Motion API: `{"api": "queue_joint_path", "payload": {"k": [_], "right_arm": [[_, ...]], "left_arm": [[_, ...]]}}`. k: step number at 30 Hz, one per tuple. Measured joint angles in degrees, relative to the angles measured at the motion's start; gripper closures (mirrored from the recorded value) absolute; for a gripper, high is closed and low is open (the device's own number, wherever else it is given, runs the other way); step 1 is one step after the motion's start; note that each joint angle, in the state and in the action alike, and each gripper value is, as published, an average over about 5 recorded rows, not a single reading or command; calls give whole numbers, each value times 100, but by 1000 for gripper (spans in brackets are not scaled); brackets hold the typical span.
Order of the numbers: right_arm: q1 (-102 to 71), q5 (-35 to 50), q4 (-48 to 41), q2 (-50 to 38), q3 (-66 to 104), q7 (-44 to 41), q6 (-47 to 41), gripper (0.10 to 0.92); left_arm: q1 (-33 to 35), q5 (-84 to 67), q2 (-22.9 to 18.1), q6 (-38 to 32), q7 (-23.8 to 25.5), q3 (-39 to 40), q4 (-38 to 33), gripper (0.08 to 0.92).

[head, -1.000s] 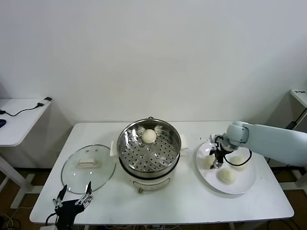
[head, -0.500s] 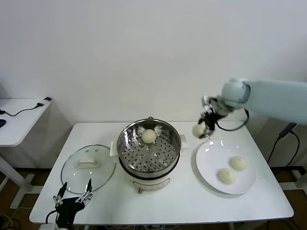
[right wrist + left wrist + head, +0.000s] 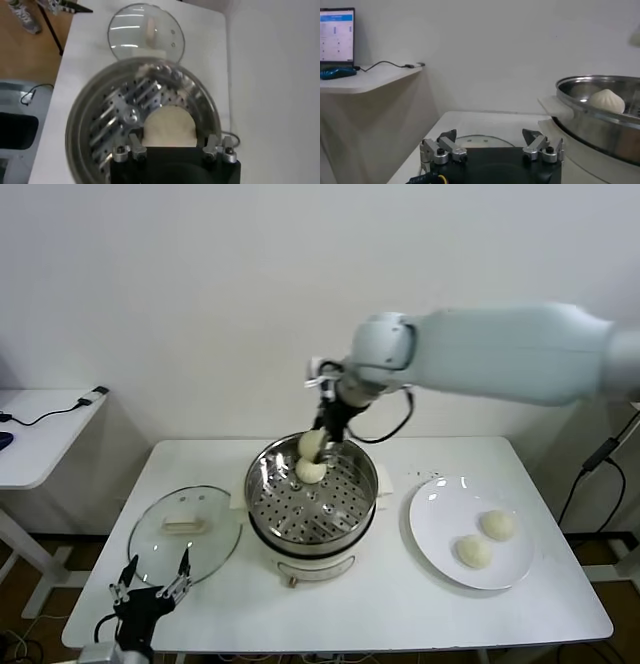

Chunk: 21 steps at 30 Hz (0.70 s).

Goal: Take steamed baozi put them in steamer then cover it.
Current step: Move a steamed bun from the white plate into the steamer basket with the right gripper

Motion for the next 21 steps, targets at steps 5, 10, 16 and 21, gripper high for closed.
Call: {"api": "queue_joint_path", "payload": {"k": [5, 10, 16, 21], "right_arm": [[-467, -82, -268, 414, 61, 223, -141, 338], [-878, -160, -495, 699, 90, 401, -239, 338], [-1241, -226, -642, 911, 110, 589, -338, 338], [-1366, -275, -702, 967, 152, 717, -375, 296]], "left_arm": [[2, -10, 10, 15, 0, -7, 0, 177], [-8, -23, 16, 40, 2, -12, 0, 177], [-24, -52, 30, 63, 2, -30, 0, 177], [-22, -53, 29, 59, 0, -30, 0, 177]]}}
